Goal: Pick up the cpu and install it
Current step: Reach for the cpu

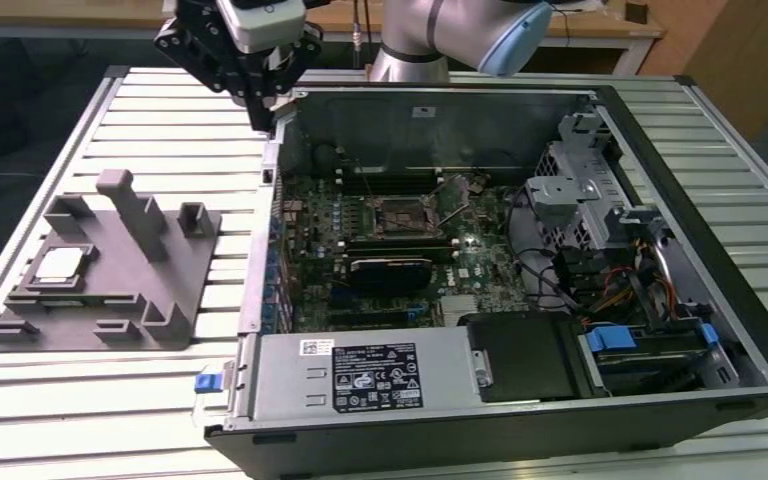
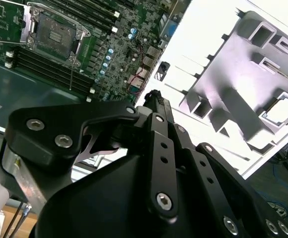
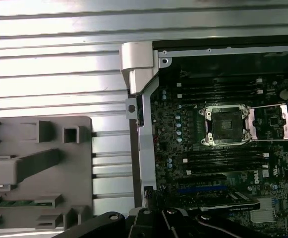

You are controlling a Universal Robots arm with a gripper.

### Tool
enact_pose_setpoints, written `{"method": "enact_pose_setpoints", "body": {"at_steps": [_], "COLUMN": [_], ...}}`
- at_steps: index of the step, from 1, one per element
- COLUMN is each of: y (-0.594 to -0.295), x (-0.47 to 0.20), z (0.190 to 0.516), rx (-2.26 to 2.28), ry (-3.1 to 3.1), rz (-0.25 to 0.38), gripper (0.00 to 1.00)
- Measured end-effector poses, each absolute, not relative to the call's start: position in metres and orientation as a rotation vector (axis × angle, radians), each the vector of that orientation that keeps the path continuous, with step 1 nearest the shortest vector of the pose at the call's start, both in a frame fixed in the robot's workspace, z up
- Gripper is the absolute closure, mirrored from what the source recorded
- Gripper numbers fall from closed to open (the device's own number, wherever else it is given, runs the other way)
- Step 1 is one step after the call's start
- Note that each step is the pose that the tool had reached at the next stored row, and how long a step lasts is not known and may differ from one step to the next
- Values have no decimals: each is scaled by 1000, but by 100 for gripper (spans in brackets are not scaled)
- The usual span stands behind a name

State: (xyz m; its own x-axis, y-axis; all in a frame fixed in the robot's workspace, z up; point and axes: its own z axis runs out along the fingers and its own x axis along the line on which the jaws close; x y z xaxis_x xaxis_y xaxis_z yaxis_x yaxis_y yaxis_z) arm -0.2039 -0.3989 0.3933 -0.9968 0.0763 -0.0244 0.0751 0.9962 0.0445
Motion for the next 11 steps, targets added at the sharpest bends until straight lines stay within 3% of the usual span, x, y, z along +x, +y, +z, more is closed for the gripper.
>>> {"method": "enact_pose_setpoints", "body": {"at_steps": [11], "y": [-399], "x": [-211], "z": [393], "rx": [118], "ry": [3113], "rz": [68], "gripper": [89]}}
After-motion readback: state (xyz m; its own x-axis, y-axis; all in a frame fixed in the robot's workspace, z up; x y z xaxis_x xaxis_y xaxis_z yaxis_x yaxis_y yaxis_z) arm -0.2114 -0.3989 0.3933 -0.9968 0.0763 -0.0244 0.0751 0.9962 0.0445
